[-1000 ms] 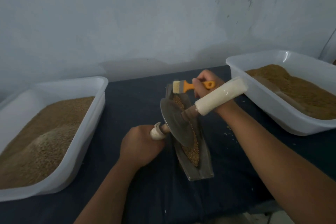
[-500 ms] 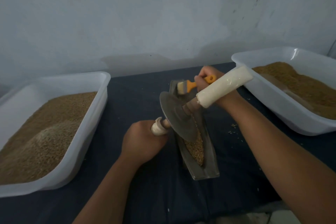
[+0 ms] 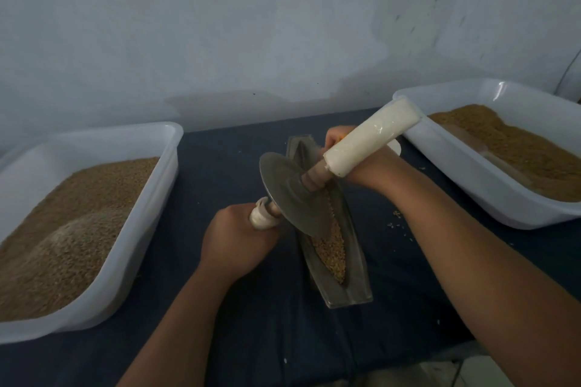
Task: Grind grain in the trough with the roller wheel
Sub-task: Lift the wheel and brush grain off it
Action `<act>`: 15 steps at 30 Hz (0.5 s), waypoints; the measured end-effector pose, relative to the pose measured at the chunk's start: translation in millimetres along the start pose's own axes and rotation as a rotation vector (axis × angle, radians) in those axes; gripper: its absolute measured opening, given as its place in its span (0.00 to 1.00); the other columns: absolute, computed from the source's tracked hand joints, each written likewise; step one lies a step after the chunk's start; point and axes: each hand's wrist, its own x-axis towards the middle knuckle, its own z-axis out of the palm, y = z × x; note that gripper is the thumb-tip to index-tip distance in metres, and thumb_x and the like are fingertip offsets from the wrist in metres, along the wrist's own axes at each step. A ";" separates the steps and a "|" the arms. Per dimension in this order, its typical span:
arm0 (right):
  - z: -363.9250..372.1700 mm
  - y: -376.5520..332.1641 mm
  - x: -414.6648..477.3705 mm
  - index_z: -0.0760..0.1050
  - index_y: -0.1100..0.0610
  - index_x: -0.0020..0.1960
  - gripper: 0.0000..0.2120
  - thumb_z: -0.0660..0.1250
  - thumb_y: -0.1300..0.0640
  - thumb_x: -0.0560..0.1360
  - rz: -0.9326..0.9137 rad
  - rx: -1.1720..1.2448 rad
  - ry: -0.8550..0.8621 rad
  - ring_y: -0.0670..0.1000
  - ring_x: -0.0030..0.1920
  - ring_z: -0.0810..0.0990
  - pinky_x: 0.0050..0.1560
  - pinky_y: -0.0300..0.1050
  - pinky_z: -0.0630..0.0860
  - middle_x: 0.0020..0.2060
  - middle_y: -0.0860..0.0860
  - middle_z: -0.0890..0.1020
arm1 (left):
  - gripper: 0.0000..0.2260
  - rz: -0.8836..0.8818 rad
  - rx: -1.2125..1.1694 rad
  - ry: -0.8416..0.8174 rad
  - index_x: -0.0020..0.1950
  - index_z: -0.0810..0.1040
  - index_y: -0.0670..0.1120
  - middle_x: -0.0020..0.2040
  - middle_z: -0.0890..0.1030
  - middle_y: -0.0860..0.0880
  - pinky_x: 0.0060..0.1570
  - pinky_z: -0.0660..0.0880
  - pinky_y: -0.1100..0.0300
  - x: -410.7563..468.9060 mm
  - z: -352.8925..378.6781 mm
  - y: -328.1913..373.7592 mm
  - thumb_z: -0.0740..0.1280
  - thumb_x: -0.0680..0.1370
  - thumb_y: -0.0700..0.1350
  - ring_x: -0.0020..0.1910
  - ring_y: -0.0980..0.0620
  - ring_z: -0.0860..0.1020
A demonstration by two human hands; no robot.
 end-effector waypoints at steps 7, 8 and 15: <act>2.2 -10.9 9.0 0.67 0.54 0.37 0.13 0.65 0.60 0.79 0.167 0.017 0.162 0.50 0.34 0.70 0.33 0.43 0.64 0.33 0.48 0.71 | 0.08 -0.043 -0.078 0.049 0.34 0.79 0.54 0.29 0.81 0.53 0.33 0.74 0.52 4.2 -6.8 -0.9 0.70 0.65 0.57 0.27 0.59 0.76; 7.6 -12.2 7.3 0.65 0.53 0.34 0.16 0.66 0.61 0.78 0.198 0.125 0.213 0.48 0.32 0.69 0.32 0.43 0.65 0.31 0.47 0.71 | 0.08 -0.046 -0.094 0.054 0.34 0.78 0.53 0.29 0.80 0.52 0.33 0.73 0.52 3.9 -7.1 -0.6 0.71 0.65 0.56 0.27 0.60 0.75; 22.0 -11.9 0.4 0.64 0.52 0.31 0.17 0.62 0.51 0.77 0.040 0.284 0.415 0.45 0.27 0.69 0.28 0.37 0.58 0.25 0.47 0.71 | 0.06 -0.062 -0.118 0.059 0.33 0.78 0.54 0.29 0.80 0.52 0.35 0.75 0.51 4.5 -10.0 0.7 0.70 0.64 0.56 0.27 0.59 0.75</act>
